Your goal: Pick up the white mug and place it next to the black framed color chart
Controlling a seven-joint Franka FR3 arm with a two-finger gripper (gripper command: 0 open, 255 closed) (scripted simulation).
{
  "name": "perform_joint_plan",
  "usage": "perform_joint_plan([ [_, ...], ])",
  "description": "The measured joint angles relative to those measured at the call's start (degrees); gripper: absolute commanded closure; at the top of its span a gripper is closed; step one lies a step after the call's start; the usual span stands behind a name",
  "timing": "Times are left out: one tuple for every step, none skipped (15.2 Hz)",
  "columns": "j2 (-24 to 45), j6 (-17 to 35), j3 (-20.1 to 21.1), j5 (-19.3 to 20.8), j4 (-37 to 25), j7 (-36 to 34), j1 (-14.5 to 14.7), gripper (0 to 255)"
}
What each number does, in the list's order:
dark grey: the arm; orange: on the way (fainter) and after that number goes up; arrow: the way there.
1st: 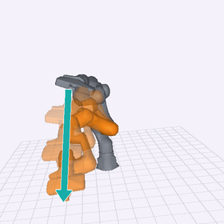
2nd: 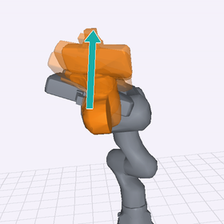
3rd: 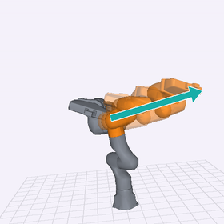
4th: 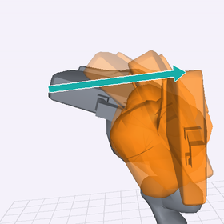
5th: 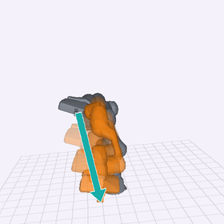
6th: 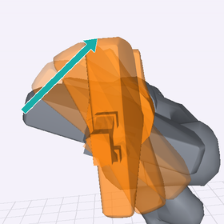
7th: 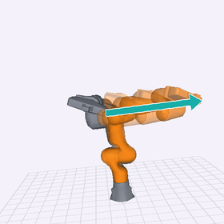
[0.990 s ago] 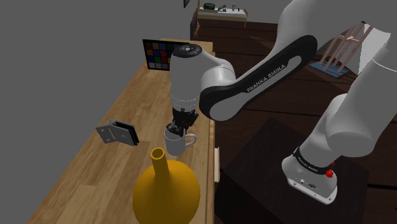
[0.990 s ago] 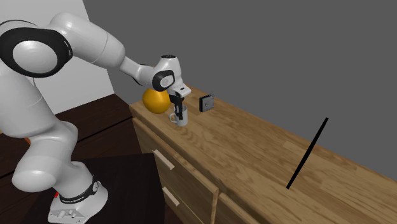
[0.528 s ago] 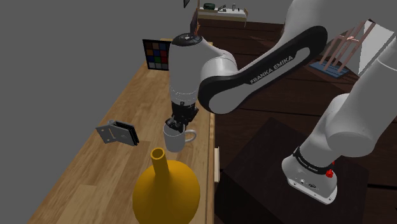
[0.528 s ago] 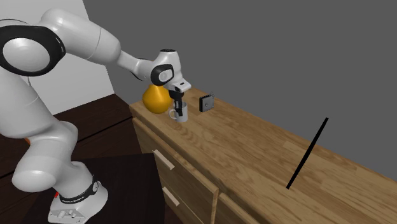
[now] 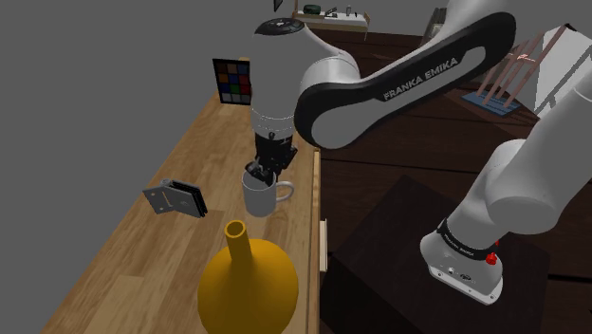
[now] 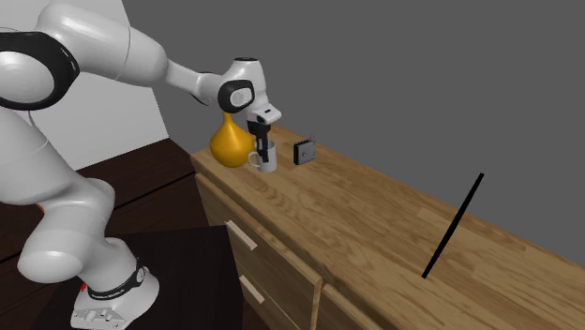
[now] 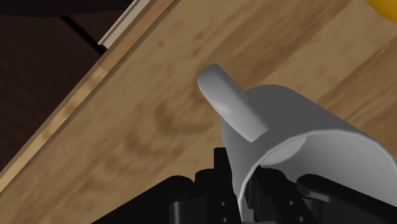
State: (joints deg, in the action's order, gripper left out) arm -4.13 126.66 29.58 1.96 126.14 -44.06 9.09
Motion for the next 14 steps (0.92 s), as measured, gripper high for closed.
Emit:
perform_joint_plan([
  [-0.28, -0.71, 0.05, -0.18, -0.46, -0.02, 0.08, 255],
  [-0.82, -1.51, -0.02, -0.53, -0.8, 0.28, 0.08, 255],
  [-1.27, -2.21, -0.12, -0.81, -1.11, 0.58, 0.07, 255],
  [-1.44, -2.98, -0.17, -0.92, -1.74, 0.71, 0.05, 255],
  [-1.68, -3.77, -0.18, -1.07, -2.32, 0.79, 0.08, 255],
  [-1.99, -4.72, -0.2, -1.26, -2.99, 0.88, 0.12, 255],
  [-2.18, -5.32, -0.3, -1.37, -3.44, 1.11, 0.07, 255],
  [-2.56, -6.22, -0.44, -1.6, -4.01, 1.41, 0.02, 255],
  [-2.59, -7.03, -0.4, -1.62, -4.79, 1.34, 0.06, 255],
  [-2.9, -7.72, -0.47, -1.79, -5.21, 1.51, 0.06, 255],
  [-3.15, -8.33, -0.5, -1.92, -5.6, 1.6, 0.08, 255],
  [-3.09, -9.14, -0.54, -1.89, -6.48, 1.66, 0.04, 255],
  [-3.42, -10.02, -0.67, -2.07, -7.06, 1.92, -0.01, 255],
  [-3.77, -10.87, -0.78, -2.25, -7.61, 2.13, -0.03, 255],
])
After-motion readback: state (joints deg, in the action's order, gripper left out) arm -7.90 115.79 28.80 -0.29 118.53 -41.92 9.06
